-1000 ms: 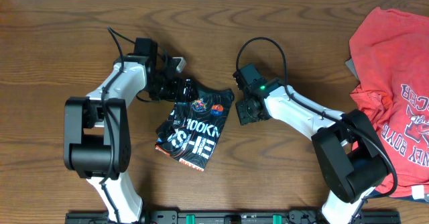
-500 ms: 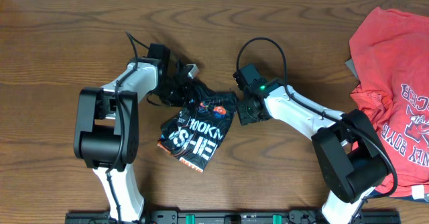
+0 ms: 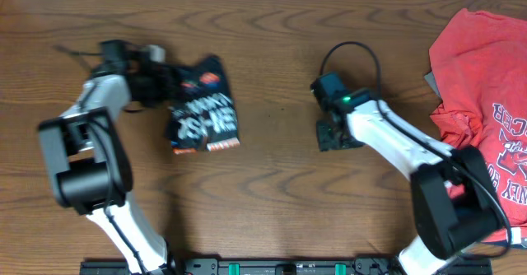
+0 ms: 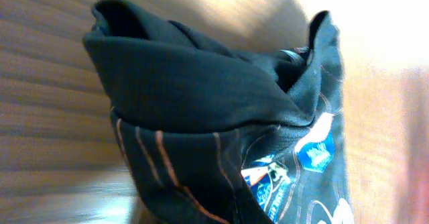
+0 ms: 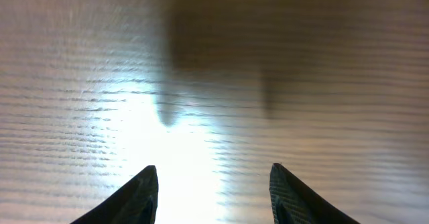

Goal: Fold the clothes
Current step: 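Carry the folded black bundle to the table's left side with left gripper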

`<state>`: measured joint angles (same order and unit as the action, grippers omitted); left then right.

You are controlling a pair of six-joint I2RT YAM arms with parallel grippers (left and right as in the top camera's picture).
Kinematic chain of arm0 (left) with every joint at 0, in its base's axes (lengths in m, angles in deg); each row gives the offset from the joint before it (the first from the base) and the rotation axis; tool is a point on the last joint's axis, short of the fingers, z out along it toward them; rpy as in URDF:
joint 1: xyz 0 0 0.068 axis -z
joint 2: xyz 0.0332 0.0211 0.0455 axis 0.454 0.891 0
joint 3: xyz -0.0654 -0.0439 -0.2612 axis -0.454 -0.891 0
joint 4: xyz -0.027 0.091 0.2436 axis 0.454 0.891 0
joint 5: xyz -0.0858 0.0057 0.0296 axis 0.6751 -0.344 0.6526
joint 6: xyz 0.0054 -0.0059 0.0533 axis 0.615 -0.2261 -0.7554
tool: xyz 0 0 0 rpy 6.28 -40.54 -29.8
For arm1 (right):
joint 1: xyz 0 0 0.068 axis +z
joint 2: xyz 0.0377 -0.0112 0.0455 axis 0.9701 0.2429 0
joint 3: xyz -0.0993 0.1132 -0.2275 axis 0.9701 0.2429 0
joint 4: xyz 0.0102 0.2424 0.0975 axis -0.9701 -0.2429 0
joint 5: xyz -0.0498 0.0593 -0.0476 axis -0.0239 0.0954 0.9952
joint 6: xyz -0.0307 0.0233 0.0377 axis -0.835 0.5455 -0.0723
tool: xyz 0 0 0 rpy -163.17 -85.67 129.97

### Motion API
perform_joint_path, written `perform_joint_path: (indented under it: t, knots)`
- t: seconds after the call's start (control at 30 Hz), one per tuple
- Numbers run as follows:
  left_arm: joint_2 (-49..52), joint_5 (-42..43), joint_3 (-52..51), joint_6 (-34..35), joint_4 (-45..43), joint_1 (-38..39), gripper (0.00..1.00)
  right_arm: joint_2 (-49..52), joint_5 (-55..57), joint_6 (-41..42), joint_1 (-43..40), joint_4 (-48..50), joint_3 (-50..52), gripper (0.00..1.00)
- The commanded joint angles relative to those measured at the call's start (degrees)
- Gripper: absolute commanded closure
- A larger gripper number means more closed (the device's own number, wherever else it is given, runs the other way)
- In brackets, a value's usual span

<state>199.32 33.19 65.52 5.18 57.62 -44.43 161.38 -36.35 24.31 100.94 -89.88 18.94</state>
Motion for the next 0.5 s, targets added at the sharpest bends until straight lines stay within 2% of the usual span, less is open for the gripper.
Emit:
perform_joint_path:
  t: [0.0, 0.27, 0.47]
  knots:
    - [0.5, -1.0, 1.0, 9.4, -2.1, -7.0, 0.94, -3.6, 1.2, 0.9, -1.9, -1.0, 0.1, 0.48]
    - [0.5, -0.8, 1.0, 11.9, -6.3, -23.2, 0.94, -5.9, 1.2, 0.9, -4.8, -2.7, 0.1, 0.47]
    - [0.5, -0.8, 1.0, 14.8, -8.5, -31.1, 0.94, -5.9, 1.2, 1.0, -4.9, -2.9, 0.1, 0.47]
